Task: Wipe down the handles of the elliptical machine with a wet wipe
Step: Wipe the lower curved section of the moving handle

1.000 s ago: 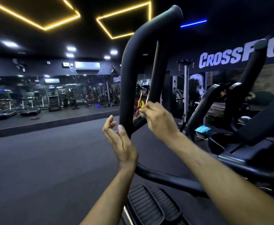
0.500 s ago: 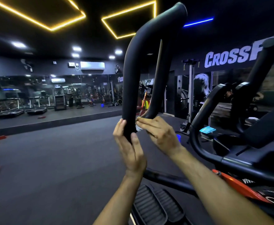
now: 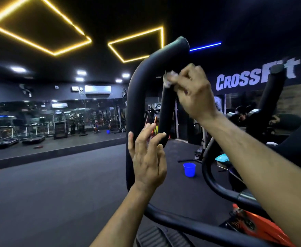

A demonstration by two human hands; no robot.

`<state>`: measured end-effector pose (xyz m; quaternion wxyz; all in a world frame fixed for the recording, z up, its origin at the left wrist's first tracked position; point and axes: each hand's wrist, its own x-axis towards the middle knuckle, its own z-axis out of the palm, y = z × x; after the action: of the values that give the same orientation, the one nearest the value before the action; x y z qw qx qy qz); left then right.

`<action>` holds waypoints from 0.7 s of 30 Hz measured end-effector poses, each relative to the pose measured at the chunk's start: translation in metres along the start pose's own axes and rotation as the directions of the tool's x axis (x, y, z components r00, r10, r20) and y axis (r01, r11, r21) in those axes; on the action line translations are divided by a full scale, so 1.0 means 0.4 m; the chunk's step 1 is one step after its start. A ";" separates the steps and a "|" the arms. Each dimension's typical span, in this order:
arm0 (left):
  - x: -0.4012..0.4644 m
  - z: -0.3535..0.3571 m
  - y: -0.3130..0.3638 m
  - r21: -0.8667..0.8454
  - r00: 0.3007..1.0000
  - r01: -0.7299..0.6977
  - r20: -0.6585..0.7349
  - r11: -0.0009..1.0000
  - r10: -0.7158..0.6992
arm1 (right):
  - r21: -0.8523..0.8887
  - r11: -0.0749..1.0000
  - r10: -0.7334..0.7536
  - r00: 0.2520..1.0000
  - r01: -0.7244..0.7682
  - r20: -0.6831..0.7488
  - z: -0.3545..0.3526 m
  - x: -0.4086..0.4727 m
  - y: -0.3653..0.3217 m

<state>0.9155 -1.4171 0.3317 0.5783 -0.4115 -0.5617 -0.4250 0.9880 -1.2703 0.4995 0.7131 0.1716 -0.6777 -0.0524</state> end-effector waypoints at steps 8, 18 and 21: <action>-0.016 0.009 -0.016 0.033 1.000 -0.001 -0.029 0.999 0.002 | 0.264 0.913 0.347 0.933 -0.311 -0.098 0.015 -0.036 -0.054; -0.050 -0.052 -0.055 -0.282 0.846 0.515 0.011 0.810 -0.534 | 0.244 0.822 0.504 0.857 -0.514 0.107 0.135 -0.375 -0.254; -0.089 -0.082 -0.082 -0.207 0.728 0.685 0.198 0.698 -0.656 | 0.380 0.606 0.700 0.696 -0.699 0.163 0.135 -0.445 -0.283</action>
<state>0.8938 -1.4573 0.2953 0.2913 -0.2744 -0.6411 -0.6548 0.9392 -1.3309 0.2961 0.6240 0.0404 -0.6844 0.3749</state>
